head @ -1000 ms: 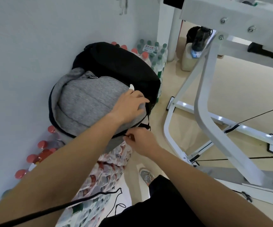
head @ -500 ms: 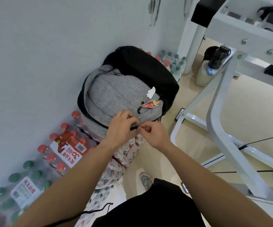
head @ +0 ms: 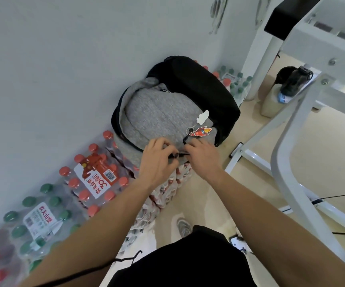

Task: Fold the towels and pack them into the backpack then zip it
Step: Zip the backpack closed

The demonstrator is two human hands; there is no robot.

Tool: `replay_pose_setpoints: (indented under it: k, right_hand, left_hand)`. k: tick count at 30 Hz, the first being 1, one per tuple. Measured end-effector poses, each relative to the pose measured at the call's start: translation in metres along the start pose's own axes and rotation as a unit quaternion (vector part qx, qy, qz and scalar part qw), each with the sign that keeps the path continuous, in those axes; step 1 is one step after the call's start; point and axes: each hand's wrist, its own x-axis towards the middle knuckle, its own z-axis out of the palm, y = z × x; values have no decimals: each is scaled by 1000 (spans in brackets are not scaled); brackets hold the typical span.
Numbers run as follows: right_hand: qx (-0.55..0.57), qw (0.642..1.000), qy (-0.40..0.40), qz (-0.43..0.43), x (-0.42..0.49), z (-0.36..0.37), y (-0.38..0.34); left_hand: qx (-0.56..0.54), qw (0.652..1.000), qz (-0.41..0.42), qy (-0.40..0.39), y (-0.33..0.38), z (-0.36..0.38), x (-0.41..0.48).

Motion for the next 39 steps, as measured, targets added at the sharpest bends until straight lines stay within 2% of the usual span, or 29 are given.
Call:
replay_pose_setpoints:
  k: [4, 8, 12, 15, 18, 20, 23, 28, 33, 37, 39]
  right_hand:
    - [-33, 999, 8, -12, 0, -4, 2]
    - [-55, 998, -8, -2, 5, -9, -3]
    - [-82, 992, -95, 23, 11, -17, -15]
    - [-36, 994, -100, 34, 17, -31, -30]
    - [32, 996, -73, -50, 39, -42, -64]
    - [69, 987, -111, -88, 63, -42, -97]
    - [68, 981, -161, -86, 93, -37, -133]
    - [70, 985, -127, -94, 92, -34, -126]
    - [81, 979, -140, -126, 82, -22, -121]
    - [75, 977, -123, -158, 76, -19, -117]
    - [63, 972, -141, -178, 74, -22, -116]
  left_hand:
    - [27, 999, -19, 20, -23, -31, -5]
    - [81, 985, -145, 56, -81, -78, -4]
    - [-14, 968, -248, 47, -102, -87, -5]
    - [-89, 959, -262, 66, -90, -81, -7]
    - [-133, 952, -261, 85, -82, -81, -8]
    - [-145, 953, -252, 86, -79, -81, -8]
    - [-110, 958, -255, 73, -83, -84, -8]
    - [-82, 952, -289, 55, -100, -88, 6]
    - [-114, 915, -369, 119, -133, -102, 47]
    - [-92, 913, -377, 128, -149, -112, 88]
    - [-105, 909, -376, 148, -144, -107, 102]
